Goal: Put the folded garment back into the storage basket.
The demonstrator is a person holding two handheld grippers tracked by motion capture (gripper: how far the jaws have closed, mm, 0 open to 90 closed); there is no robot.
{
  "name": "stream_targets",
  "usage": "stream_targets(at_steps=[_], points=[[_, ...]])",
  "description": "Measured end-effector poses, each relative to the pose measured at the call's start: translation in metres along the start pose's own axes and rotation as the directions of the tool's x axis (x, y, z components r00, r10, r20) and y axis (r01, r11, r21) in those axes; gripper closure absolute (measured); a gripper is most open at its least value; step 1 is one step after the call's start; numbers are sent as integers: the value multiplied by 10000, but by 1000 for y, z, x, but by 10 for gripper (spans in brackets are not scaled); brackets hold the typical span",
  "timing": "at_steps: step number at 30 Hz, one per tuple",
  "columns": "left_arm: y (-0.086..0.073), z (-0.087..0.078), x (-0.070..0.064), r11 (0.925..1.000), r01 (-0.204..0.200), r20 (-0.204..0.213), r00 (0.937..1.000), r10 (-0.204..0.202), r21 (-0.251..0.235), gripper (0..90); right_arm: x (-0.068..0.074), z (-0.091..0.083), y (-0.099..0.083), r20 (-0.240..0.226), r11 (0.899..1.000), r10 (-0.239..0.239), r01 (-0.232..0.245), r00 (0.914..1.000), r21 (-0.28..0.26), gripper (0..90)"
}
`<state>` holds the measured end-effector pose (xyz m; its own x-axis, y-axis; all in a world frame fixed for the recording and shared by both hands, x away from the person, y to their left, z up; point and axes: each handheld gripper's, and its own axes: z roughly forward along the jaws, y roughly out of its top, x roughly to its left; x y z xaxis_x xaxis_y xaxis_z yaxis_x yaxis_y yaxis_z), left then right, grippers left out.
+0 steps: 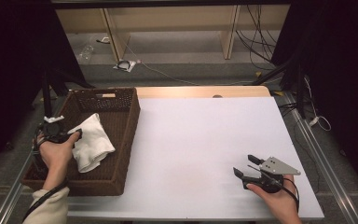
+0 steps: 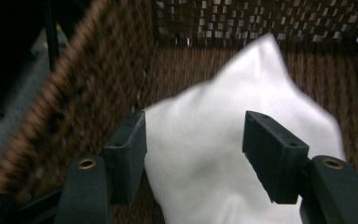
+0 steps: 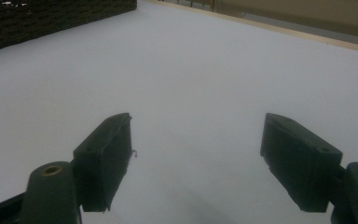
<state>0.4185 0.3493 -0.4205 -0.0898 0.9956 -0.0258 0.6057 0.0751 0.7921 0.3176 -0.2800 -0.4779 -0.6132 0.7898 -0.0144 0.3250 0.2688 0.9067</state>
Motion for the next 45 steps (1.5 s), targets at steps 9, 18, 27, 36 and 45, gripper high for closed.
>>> stream_targets(at_steps=[9, 18, 27, 36, 45], points=[[2, 6, -37, 9880, -985, 2642, 9623, 641, 1191, 895, 0, -1, 1, 42, 10000, -44, 44, 10000, 43, 256], [-6, 25, -70, 9167, -2679, 3387, 9270, 1613, 2965, 895, 0, -1, 0, 12, 10000, -18, 18, 10000, -11, 256], [-15, 35, -74, 8588, -3316, 3669, 9116, 1852, 3905, 895, 0, -1, 1, 26, 10000, -39, 39, 10000, 42, 256], [-18, 33, -74, 8207, -3793, 3777, 8996, 2191, 4274, 895, 0, -1, 0, 9, 10000, -34, 34, 10000, -1, 256], [-25, 27, -67, 7784, -4220, 4243, 8777, 2226, 4646, 895, 1, 0, 0, 11, 10000, -38, 38, 10000, 62, 256]])
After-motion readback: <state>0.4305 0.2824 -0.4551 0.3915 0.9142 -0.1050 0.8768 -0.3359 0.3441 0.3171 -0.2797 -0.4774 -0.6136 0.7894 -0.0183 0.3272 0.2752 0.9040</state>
